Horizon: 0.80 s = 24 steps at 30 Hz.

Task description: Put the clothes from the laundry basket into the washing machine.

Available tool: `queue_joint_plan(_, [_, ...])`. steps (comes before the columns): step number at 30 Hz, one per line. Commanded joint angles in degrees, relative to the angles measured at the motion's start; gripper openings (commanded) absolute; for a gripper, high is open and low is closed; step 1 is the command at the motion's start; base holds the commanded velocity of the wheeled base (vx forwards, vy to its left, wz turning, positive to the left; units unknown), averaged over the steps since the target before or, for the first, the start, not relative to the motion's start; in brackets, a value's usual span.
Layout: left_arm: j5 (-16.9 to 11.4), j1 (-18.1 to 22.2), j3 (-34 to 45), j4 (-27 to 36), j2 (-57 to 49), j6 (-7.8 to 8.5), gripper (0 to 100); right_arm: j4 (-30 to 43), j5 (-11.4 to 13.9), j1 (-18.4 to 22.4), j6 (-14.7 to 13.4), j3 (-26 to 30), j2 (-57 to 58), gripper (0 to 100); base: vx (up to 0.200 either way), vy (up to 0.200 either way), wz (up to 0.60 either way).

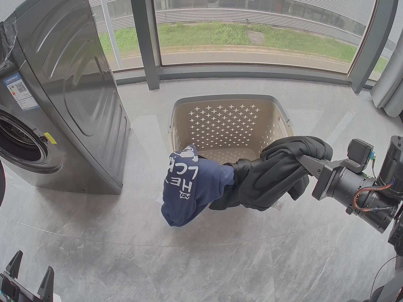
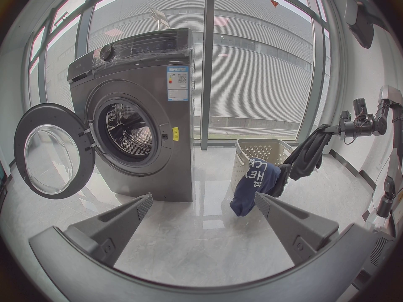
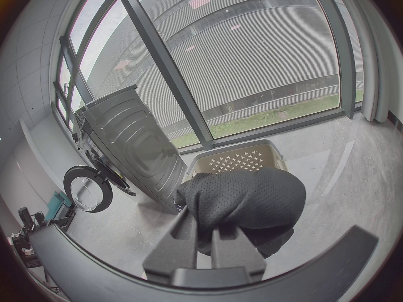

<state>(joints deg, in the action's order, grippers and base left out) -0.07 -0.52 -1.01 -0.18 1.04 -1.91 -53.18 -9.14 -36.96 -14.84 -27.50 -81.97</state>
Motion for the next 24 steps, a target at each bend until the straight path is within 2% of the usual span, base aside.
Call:
queue_joint_plan(1, [0.0,0.0,0.9,0.0,-0.9,-0.02,100,-0.1,0.0,-0.1,0.0,0.0,-0.1,0,0.0,0.2,0.0])
queue_joint_plan(24, [0.1,0.0,1.0,0.0,-0.9,-0.02,100,-0.8,0.8,-0.9,-0.1,-0.6,-0.1,0,0.0,0.2,0.0])
